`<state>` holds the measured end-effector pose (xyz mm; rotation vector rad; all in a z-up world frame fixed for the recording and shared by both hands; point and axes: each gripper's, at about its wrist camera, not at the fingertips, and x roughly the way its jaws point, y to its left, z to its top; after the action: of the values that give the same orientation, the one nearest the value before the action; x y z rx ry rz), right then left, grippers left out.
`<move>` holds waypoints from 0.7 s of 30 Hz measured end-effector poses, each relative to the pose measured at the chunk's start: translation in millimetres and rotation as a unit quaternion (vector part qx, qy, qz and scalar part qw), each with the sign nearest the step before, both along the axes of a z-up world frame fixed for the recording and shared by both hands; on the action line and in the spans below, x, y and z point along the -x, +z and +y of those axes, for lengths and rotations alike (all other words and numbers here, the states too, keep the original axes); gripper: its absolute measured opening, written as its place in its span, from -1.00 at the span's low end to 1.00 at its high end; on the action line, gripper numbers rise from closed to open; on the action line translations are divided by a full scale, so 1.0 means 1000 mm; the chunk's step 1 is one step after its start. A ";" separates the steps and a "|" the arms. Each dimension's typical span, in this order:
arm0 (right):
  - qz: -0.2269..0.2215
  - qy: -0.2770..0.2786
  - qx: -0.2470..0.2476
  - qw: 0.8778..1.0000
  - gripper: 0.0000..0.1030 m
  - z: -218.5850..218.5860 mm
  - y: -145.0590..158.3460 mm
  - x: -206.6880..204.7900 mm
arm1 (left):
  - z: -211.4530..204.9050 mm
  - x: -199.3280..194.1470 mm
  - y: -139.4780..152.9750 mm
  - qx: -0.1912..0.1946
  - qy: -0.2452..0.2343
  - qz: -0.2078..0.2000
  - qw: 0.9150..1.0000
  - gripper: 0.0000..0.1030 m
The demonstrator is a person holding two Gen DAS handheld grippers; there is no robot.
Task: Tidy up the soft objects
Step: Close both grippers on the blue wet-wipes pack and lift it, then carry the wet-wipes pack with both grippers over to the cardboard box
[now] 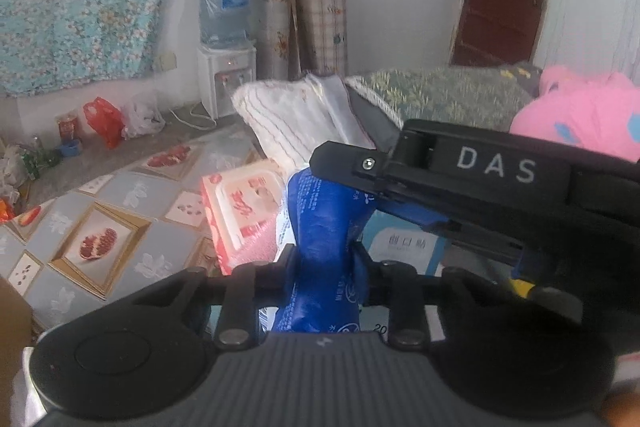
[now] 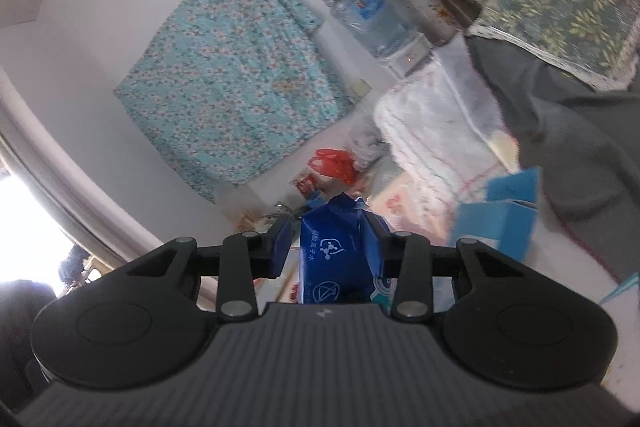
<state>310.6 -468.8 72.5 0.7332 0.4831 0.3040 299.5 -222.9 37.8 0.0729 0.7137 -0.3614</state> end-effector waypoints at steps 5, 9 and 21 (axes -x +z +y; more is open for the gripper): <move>-0.036 0.028 -0.002 0.999 -0.29 0.013 0.039 0.034 | 0.025 0.037 0.033 0.037 0.004 -0.020 0.999 -0.45; -0.067 0.059 -0.014 0.996 -0.26 0.018 0.064 0.077 | 0.048 0.080 0.052 0.068 -0.002 -0.032 0.997 -0.45; -0.033 0.132 -0.030 0.990 -0.23 0.040 0.055 0.233 | 0.125 0.204 0.009 0.176 -0.032 0.051 0.982 -0.45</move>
<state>77.7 -429.0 127.6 0.7146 0.5100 0.5913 96.0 -98.1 46.5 -0.2603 0.7394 -0.5520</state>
